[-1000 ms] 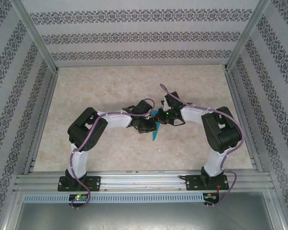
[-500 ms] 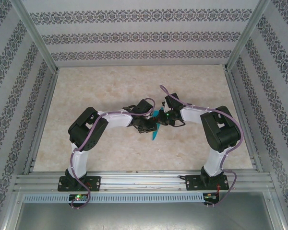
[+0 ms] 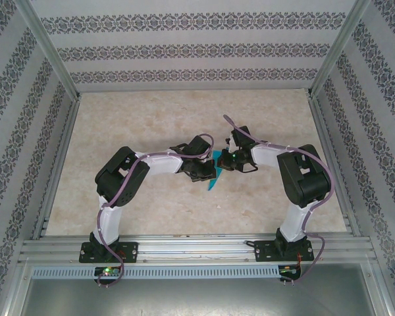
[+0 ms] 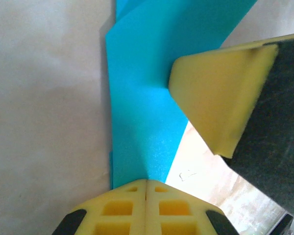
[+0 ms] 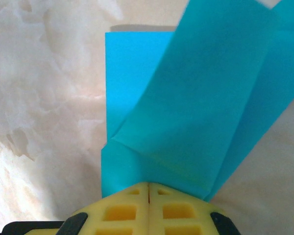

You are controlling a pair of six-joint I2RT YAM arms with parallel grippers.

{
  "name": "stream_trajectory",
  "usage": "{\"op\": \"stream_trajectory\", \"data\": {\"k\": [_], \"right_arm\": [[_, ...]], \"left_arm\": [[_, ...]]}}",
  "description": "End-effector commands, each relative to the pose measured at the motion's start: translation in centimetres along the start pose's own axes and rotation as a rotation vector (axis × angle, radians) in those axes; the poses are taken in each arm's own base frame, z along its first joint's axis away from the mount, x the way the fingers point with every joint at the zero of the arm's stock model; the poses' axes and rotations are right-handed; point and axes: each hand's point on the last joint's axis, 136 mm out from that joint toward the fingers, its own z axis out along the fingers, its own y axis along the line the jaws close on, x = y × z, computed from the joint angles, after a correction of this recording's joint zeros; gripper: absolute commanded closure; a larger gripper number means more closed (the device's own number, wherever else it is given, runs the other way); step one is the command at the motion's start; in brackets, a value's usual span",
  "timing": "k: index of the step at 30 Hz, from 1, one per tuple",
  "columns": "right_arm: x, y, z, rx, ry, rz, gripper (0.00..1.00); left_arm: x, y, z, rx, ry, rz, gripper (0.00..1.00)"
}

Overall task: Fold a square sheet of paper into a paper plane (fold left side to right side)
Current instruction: Fold the wing for the fifth time at the center of the table.

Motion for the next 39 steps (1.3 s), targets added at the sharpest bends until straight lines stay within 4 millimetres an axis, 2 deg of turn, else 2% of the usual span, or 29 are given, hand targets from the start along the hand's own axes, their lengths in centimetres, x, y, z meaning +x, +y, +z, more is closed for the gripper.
{"op": "stream_trajectory", "data": {"k": [1,18,29,31,34,37,39], "right_arm": [[-2.0,-2.1,-0.1,0.059,-0.047,0.004,0.99],[-5.4,-4.6,-1.3,0.058,-0.099,0.064,0.99],[-9.2,-6.1,-2.2,0.039,-0.133,0.101,0.99],[-9.9,-5.9,-2.6,0.035,-0.141,0.101,0.99],[-10.5,-4.5,-4.3,0.016,-0.173,0.077,0.99],[-9.6,-3.1,-6.5,0.003,-0.192,0.059,0.98],[-7.9,-2.5,-7.2,0.01,-0.177,0.057,0.95]], "left_arm": [[4.9,9.2,2.2,-0.318,0.129,-0.096,1.0],[5.0,9.3,2.4,-0.324,0.135,-0.096,1.0],[5.1,9.2,2.4,-0.319,0.136,-0.097,1.0],[5.0,9.2,2.4,-0.314,0.132,-0.097,1.0],[5.0,9.1,2.4,-0.305,0.126,-0.097,1.0],[5.0,8.9,2.1,-0.296,0.115,-0.105,1.0],[5.0,9.0,1.9,-0.292,0.099,-0.114,1.0]]}}
